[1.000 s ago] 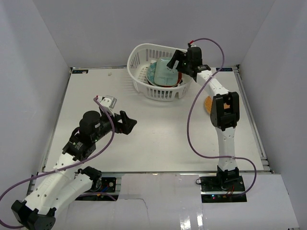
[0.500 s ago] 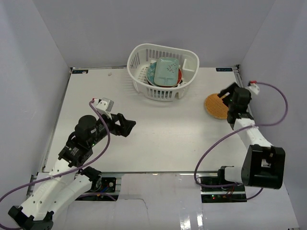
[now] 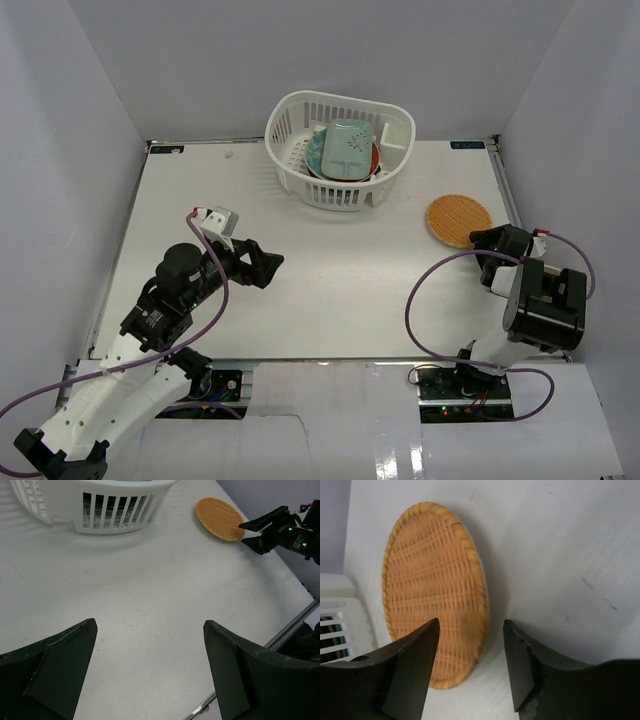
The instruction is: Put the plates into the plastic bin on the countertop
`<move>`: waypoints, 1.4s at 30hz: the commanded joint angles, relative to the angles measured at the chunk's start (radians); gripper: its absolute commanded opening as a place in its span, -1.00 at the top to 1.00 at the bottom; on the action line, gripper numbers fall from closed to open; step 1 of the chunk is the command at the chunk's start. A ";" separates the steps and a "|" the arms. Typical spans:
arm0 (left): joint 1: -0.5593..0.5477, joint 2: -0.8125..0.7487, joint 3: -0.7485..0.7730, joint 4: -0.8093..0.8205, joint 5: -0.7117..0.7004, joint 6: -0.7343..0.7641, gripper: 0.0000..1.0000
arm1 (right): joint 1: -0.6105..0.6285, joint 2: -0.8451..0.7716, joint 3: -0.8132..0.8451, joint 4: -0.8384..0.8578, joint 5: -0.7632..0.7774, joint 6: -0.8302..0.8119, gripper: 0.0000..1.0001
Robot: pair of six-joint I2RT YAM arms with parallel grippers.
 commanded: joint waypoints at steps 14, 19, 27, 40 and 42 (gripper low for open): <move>-0.002 -0.001 -0.006 -0.006 -0.058 0.012 -0.96 | 0.028 -0.215 -0.015 0.320 -0.086 0.183 0.85; 0.018 0.001 -0.002 -0.008 -0.126 0.009 -0.96 | 0.177 -0.366 0.205 0.173 -0.075 0.013 0.84; 0.068 0.008 -0.001 -0.006 -0.149 0.015 -0.96 | 0.431 0.112 0.777 -0.032 -0.330 -0.109 0.84; 0.119 0.051 -0.006 -0.006 -0.155 0.008 -0.96 | 0.566 0.594 1.404 -0.396 -0.296 -0.216 0.80; 0.128 0.053 -0.006 -0.005 -0.155 0.006 -0.96 | 0.570 0.579 1.392 -0.403 -0.253 -0.233 0.29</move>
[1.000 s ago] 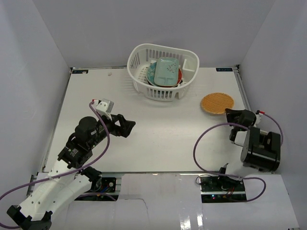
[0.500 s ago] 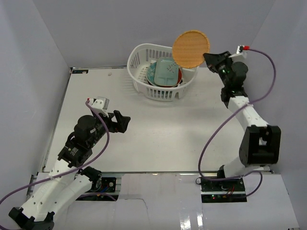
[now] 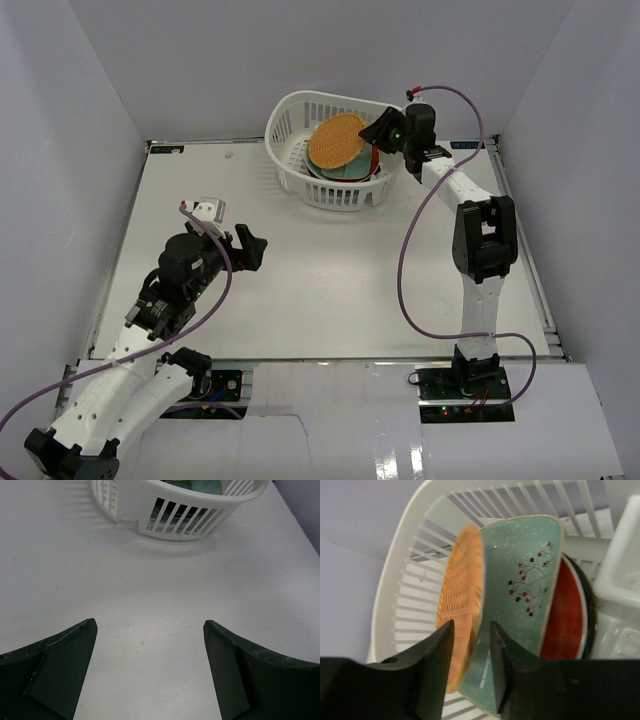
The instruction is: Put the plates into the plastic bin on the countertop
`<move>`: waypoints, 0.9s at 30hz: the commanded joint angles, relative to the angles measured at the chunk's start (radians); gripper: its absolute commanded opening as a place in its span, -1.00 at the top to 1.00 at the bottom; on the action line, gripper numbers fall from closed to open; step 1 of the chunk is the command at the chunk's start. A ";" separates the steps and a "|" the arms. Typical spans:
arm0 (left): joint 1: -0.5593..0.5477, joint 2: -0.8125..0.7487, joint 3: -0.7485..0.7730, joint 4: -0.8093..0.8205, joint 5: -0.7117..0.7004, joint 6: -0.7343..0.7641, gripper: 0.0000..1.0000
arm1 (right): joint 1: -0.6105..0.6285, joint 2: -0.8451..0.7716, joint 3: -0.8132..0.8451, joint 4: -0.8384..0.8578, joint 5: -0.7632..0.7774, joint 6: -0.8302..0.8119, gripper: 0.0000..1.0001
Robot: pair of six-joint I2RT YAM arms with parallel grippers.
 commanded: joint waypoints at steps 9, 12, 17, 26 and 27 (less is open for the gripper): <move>0.050 0.031 0.002 0.003 0.009 0.001 -0.96 | -0.001 -0.182 -0.046 0.016 0.195 -0.128 -0.37; 0.062 0.039 0.003 0.003 0.003 -0.001 -0.96 | 0.002 -0.261 -0.123 0.028 0.210 -0.160 -0.76; 0.066 0.031 0.007 0.023 0.023 -0.012 -0.96 | 0.039 -0.528 -0.427 0.063 0.155 -0.235 -0.97; 0.067 -0.070 0.056 0.086 -0.009 -0.056 -0.96 | 0.173 -1.178 -1.077 0.161 0.074 -0.291 -0.80; 0.067 -0.076 0.067 0.078 -0.020 -0.055 -0.96 | 0.173 -1.228 -1.158 0.155 0.060 -0.292 -0.80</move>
